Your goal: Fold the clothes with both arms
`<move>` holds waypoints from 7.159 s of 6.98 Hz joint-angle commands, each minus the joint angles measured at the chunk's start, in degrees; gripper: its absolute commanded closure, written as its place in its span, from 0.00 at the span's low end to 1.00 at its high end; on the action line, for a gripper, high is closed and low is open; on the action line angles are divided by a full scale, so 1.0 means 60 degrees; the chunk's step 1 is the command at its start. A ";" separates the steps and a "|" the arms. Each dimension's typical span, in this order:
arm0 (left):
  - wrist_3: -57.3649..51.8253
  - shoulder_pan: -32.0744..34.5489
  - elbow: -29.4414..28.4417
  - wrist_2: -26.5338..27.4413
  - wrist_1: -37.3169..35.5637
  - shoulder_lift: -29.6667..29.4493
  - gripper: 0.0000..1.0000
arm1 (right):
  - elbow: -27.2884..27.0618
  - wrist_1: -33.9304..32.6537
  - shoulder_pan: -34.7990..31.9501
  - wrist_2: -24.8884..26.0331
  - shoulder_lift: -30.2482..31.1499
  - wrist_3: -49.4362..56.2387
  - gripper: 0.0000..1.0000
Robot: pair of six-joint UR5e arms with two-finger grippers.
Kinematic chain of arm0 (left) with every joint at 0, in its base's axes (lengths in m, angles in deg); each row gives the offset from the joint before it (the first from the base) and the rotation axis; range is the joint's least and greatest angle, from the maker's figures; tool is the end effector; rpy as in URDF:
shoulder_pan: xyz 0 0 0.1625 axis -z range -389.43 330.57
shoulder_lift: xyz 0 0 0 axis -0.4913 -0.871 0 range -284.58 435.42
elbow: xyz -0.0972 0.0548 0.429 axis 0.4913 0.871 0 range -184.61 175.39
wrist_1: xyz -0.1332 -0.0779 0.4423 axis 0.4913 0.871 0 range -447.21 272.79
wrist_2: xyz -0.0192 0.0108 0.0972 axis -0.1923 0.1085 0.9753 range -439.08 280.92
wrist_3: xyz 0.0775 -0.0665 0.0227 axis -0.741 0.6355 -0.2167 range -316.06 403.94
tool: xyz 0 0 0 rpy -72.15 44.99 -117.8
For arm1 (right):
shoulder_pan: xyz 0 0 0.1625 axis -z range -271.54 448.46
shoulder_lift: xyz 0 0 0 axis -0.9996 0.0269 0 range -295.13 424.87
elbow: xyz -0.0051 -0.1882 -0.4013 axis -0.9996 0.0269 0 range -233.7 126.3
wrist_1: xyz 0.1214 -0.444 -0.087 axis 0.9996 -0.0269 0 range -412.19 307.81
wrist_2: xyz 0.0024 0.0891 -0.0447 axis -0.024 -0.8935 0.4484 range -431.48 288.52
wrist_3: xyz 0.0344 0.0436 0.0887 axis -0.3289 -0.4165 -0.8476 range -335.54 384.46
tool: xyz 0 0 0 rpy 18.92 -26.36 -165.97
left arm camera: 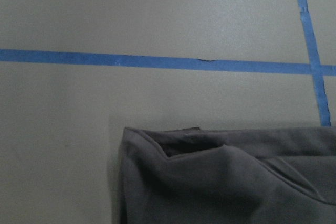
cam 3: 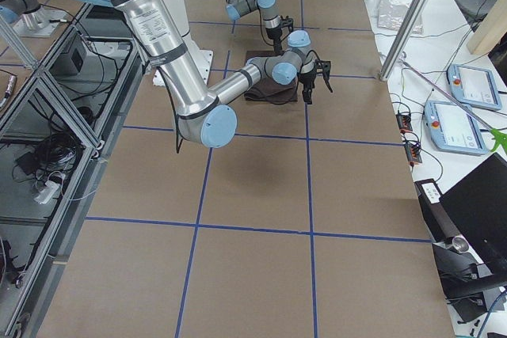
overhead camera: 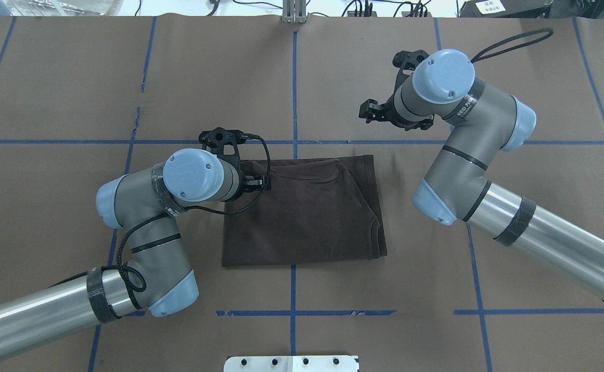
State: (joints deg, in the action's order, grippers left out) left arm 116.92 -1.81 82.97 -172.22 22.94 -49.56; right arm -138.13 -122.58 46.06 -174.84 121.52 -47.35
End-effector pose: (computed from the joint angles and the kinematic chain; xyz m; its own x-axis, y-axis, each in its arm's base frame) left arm 0.6286 -0.4728 0.2680 0.6375 -0.0035 -0.7704 0.2485 0.9475 0.2013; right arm -0.5050 -0.6088 0.3190 0.6407 0.1736 0.7479 -0.3478 0.9340 0.0811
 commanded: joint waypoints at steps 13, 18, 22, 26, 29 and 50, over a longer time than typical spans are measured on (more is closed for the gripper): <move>0.0712 0.1243 -0.0285 -0.0546 0.0874 -0.0044 0.14 | -0.0020 -0.0017 -0.0374 -0.0775 0.0007 0.0176 0.00; -0.0603 0.1473 -0.0505 -0.0414 0.0889 0.0541 0.14 | -0.0035 -0.0002 -0.0346 -0.0776 0.0051 0.0190 0.00; -0.1878 0.2017 -0.0346 -0.0370 0.0933 0.1040 0.06 | -0.0049 -0.0017 -0.0432 -0.0805 0.0284 0.0234 0.00; -0.4332 0.3055 0.3916 -0.1846 -0.1096 0.3255 0.00 | -0.2338 -0.2087 -0.3119 -0.2603 0.2867 0.5371 0.00; -0.8205 0.5842 0.5691 -0.3891 -0.1748 0.6042 0.00 | -0.3842 -0.4334 -0.6705 -0.4256 0.5449 1.1685 0.00; -1.2720 1.0133 0.2175 -0.6991 -0.1689 0.8320 0.00 | -0.3916 -0.4382 -0.8094 -0.5010 0.8342 1.2671 0.00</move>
State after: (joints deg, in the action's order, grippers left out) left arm 40.61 59.00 95.88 -214.20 12.75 0.52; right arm -161.59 -148.88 -2.51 -204.87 171.57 28.67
